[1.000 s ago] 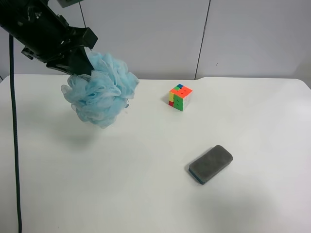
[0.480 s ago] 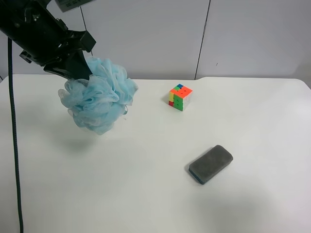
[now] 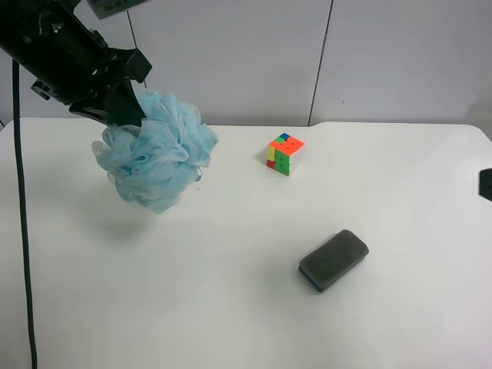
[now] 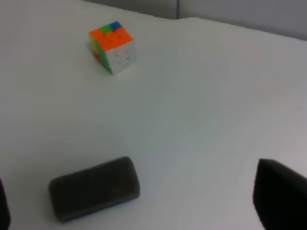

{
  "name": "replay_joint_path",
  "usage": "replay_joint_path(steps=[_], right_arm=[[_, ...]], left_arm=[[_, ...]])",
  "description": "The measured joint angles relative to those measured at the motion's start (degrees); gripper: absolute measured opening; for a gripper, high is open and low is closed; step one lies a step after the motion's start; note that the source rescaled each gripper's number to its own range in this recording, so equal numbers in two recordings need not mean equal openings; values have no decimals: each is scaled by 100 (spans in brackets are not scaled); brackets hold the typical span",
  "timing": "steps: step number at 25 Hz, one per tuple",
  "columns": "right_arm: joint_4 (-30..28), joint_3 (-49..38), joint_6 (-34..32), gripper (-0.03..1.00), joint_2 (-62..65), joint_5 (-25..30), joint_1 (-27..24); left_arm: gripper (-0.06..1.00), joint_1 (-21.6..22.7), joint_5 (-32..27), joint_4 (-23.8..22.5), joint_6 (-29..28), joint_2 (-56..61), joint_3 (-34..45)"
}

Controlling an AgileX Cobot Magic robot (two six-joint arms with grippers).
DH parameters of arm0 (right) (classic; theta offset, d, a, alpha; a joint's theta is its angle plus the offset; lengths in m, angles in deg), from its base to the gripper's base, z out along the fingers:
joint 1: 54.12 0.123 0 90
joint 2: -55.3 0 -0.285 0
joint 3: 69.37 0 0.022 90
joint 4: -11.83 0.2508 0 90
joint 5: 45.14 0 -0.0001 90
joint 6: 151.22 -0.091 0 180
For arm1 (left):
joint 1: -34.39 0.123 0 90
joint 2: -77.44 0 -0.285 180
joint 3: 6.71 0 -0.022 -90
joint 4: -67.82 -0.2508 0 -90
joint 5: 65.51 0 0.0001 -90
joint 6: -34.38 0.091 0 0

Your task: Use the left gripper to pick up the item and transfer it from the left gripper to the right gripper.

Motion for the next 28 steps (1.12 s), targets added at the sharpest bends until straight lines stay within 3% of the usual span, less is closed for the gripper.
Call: replay_joint_path(steps=[10, 17, 23, 28], right_arm=[[161, 2, 847, 100, -1898, -1526, 2056], [168, 2, 1185, 100, -3029, -3365, 3443], [167, 7, 1260, 100, -3725, -4842, 3903], [167, 194, 1275, 100, -4227, -5127, 3986]], left_arm=[[0, 0, 0, 0, 0, 0, 0], [0, 0, 6, 0, 0, 0, 0], [0, 0, -8, 90, 0, 0, 0], [0, 0, -148, 773, 238, 0, 0]])
